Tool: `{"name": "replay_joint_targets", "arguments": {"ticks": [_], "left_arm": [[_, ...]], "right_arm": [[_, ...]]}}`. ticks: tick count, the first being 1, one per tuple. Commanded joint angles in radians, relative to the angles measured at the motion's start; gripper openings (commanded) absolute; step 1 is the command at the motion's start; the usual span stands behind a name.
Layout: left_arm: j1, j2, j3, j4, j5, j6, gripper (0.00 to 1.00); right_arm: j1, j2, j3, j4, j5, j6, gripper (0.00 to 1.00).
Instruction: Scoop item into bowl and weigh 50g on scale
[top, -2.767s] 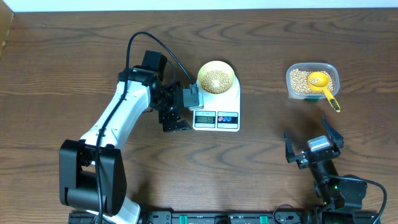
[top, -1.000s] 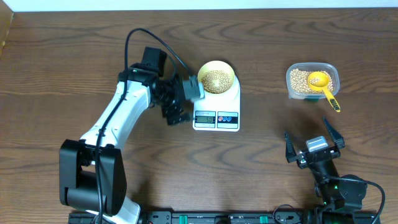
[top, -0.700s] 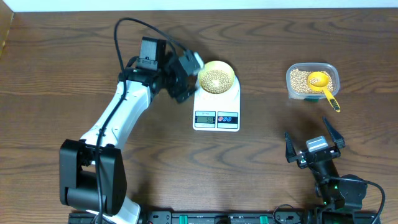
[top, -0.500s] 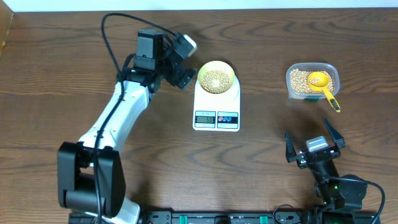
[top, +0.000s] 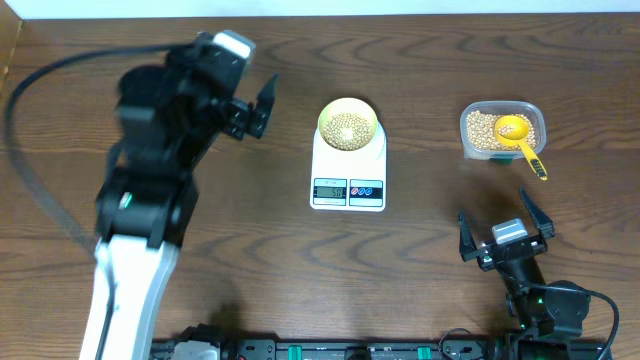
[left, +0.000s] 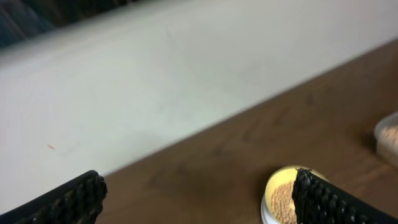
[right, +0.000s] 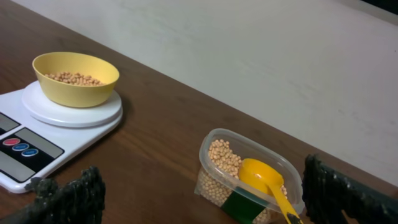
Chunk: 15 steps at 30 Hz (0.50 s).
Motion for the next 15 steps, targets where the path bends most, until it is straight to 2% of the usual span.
{"name": "replay_joint_targets", "arguments": {"ticks": [1, 4, 15], "left_arm": [[0.0, -0.132, 0.001, -0.011, 0.014, -0.034, 0.98], [0.0, -0.211, -0.005, -0.061, 0.08, -0.043, 0.98], [0.016, -0.479, -0.216, -0.058, 0.027, -0.072, 0.98]], "right_arm": [[-0.003, -0.007, -0.001, -0.005, 0.008, -0.01, 0.99], [-0.003, -0.007, -0.001, -0.005, 0.008, -0.01, 0.99], [-0.003, -0.007, -0.001, -0.005, 0.008, -0.01, 0.99]]}}
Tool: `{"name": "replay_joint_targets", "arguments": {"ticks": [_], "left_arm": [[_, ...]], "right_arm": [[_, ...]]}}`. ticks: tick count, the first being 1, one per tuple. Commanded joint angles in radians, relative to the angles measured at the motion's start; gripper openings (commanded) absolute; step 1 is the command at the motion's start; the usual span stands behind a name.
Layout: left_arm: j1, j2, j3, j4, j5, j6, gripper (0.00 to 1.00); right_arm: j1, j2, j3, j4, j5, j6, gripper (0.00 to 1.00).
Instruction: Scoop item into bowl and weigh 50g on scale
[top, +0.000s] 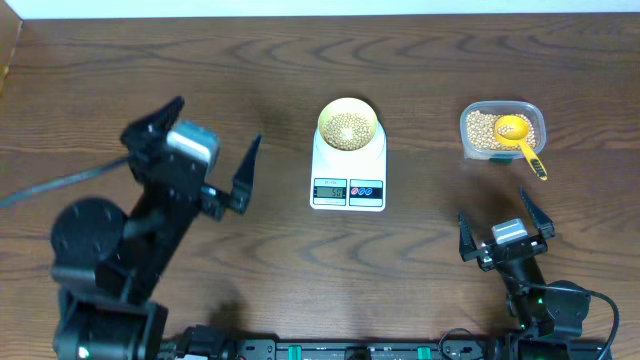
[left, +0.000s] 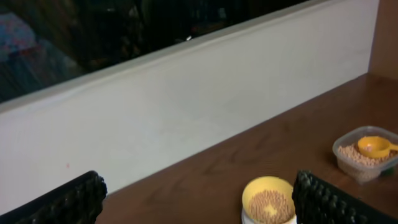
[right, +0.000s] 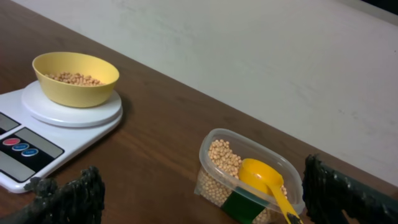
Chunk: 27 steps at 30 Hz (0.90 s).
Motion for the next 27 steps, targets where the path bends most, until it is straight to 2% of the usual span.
{"name": "replay_joint_targets", "arguments": {"ticks": [1, 5, 12, 19, 27], "left_arm": [[0.024, -0.101, -0.117, 0.038, -0.023, -0.051, 0.98], [0.058, -0.219, -0.235, 0.079, -0.026, -0.071, 0.98], [0.125, -0.457, -0.438, 0.161, -0.093, -0.237, 0.98], [0.164, -0.629, -0.547, 0.181, -0.098, -0.237, 0.97], [0.174, -0.738, -0.603, 0.178, -0.113, -0.239, 0.98]], "right_arm": [[-0.003, -0.006, -0.001, -0.005, 0.008, -0.01, 0.99], [-0.003, -0.006, -0.001, -0.005, 0.008, -0.01, 0.99], [-0.003, -0.006, -0.001, -0.005, 0.008, -0.01, 0.99], [-0.003, -0.006, -0.001, -0.005, 0.008, -0.01, 0.99], [-0.003, -0.006, -0.001, -0.005, 0.008, -0.01, 0.99]]}}
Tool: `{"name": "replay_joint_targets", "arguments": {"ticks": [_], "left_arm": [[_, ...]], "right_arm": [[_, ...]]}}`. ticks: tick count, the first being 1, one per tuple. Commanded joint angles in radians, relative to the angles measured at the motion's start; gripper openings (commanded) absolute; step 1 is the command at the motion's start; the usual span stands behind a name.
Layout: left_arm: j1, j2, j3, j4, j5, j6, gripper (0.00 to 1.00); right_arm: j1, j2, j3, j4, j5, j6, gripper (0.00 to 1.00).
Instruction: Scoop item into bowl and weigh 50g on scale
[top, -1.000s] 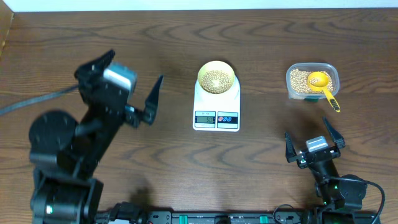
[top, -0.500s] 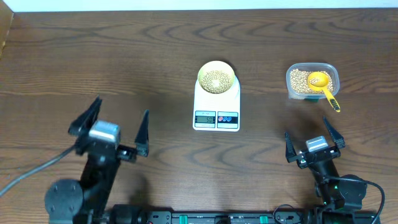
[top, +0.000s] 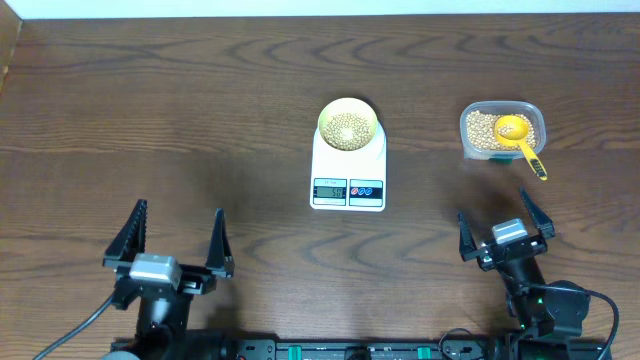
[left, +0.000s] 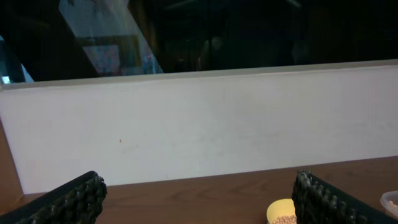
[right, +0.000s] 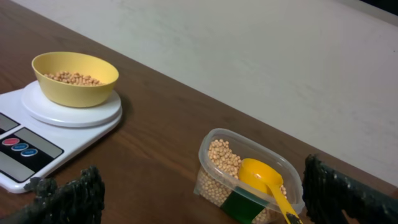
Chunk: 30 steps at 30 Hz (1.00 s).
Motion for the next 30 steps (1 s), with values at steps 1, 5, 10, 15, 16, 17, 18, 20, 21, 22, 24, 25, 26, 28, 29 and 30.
{"name": "replay_joint_targets", "arguments": {"ticks": [1, 5, 10, 15, 16, 17, 18, 20, 21, 22, 24, 25, 26, 28, 29, 30], "left_arm": [[0.008, -0.031, -0.023, 0.001, -0.016, -0.01, 0.98], [0.008, -0.031, -0.023, 0.017, -0.018, -0.01, 0.98], [0.008, -0.031, -0.039, 0.142, -0.018, -0.01, 0.98], [0.008, -0.031, -0.094, 0.312, -0.124, -0.162, 0.98], [0.008, -0.031, -0.108, 0.336, -0.158, -0.205, 0.98], [0.008, -0.031, -0.121, 0.352, -0.184, -0.234, 0.98], [0.008, -0.031, -0.135, 0.367, -0.209, -0.257, 0.98], [0.008, -0.031, -0.164, 0.397, -0.241, -0.282, 0.98], [0.008, -0.031, -0.181, 0.414, -0.242, -0.283, 0.98], [0.008, -0.031, -0.2, 0.434, -0.242, -0.283, 0.98], [0.008, -0.031, -0.234, 0.472, -0.242, -0.283, 0.98], [0.008, -0.031, -0.254, 0.491, -0.241, -0.283, 0.98], [0.008, -0.031, -0.271, 0.505, -0.241, -0.283, 0.98], [0.008, -0.031, -0.306, 0.537, -0.241, -0.283, 0.98], [0.008, -0.031, -0.324, 0.556, -0.241, -0.283, 0.98], [0.008, -0.031, -0.341, 0.573, -0.241, -0.283, 0.98]], "right_arm": [[-0.003, -0.006, -0.001, -0.005, 0.006, -0.01, 0.99], [-0.003, -0.006, -0.001, -0.005, 0.007, -0.01, 0.99], [-0.003, -0.006, -0.001, -0.005, 0.007, -0.01, 0.99], [-0.003, -0.006, -0.001, -0.005, 0.006, -0.01, 0.99], [-0.003, -0.006, -0.001, -0.005, 0.007, -0.01, 0.99], [-0.003, -0.006, -0.001, -0.005, 0.007, -0.01, 0.99], [-0.003, -0.006, -0.001, -0.005, 0.007, -0.01, 0.99], [-0.003, -0.006, -0.001, -0.005, 0.006, -0.01, 0.99], [-0.003, -0.006, -0.001, -0.005, 0.007, -0.01, 0.99], [-0.003, -0.006, -0.001, -0.005, 0.006, -0.01, 0.99], [-0.003, -0.006, -0.001, -0.005, 0.006, -0.01, 0.99], [-0.003, -0.006, -0.001, -0.005, 0.006, -0.01, 0.99], [-0.003, -0.006, -0.001, -0.005, 0.006, -0.01, 0.99], [-0.003, -0.006, -0.001, -0.005, 0.007, -0.01, 0.99], [-0.003, -0.006, -0.001, -0.005, 0.007, -0.01, 0.99], [-0.003, -0.006, -0.001, -0.005, 0.007, -0.01, 0.99]]}}
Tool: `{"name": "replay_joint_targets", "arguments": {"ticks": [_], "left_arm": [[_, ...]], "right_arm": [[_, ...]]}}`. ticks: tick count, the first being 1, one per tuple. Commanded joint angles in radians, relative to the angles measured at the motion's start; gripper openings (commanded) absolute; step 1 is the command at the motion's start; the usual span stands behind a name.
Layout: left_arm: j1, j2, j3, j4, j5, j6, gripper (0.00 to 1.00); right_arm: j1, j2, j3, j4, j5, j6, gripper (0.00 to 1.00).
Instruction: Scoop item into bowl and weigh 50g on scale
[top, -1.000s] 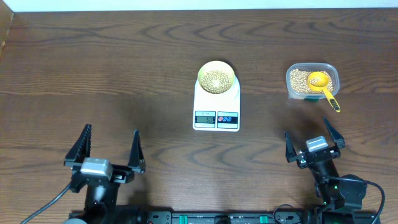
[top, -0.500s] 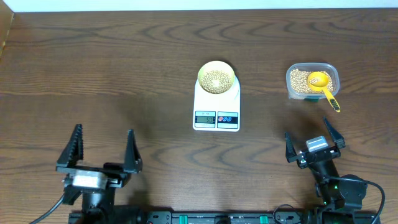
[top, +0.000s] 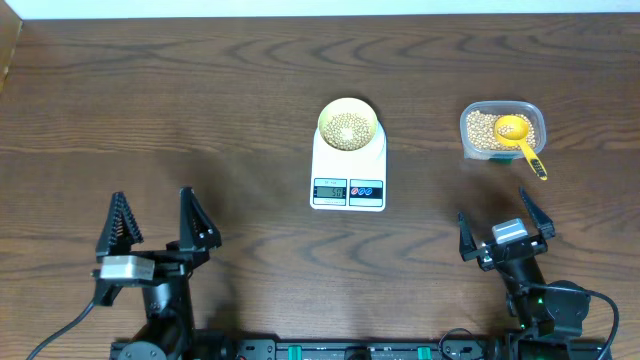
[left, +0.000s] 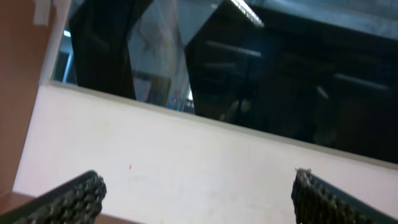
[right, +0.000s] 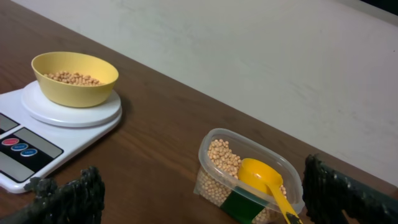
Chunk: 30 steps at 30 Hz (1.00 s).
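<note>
A yellow bowl (top: 348, 124) holding beans sits on the white scale (top: 348, 180) at the table's middle; the bowl (right: 75, 78) and scale (right: 37, 140) also show in the right wrist view. At the right, a clear tub of beans (top: 502, 131) holds a yellow scoop (top: 520, 138), seen also as the tub (right: 249, 180) and scoop (right: 264, 177). My left gripper (top: 155, 232) stands open at the front left, pointing up at a wall (left: 199, 199). My right gripper (top: 504, 228) rests open at the front right, short of the tub.
A white wall (right: 261, 68) runs behind the table's far edge. Dark windows (left: 249, 68) fill the top of the left wrist view. A bar with sockets (top: 340, 350) lies along the front edge between the two arm bases.
My left gripper has shifted slightly left at the front left and tilted upward; the bowl has dropped out of its view. The right arm, bowl, scale and tub are unchanged.
My left arm was raised high near the bowl on the scale, gripper open. It then stood lower and nearer the front, then at the front left edge, and now points up there. The right gripper stayed open at the front right throughout.
</note>
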Motion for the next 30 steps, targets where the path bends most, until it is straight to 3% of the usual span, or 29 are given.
{"name": "replay_joint_targets", "arguments": {"ticks": [1, 10, 15, 30], "left_arm": [[0.003, -0.008, -0.071, 0.073, -0.02, -0.017, 0.98], [0.003, -0.008, -0.225, 0.242, -0.02, -0.018, 0.98], [0.003, -0.008, -0.224, 0.207, -0.019, -0.017, 0.98], [0.003, -0.008, -0.224, -0.298, -0.016, -0.017, 0.98]], "right_arm": [[-0.003, -0.006, -0.001, -0.005, 0.005, -0.01, 0.99], [-0.003, -0.006, -0.001, -0.005, 0.005, -0.01, 0.99], [-0.003, -0.006, -0.001, -0.005, 0.006, -0.01, 0.99], [-0.003, -0.006, -0.001, -0.005, 0.005, -0.01, 0.99]]}}
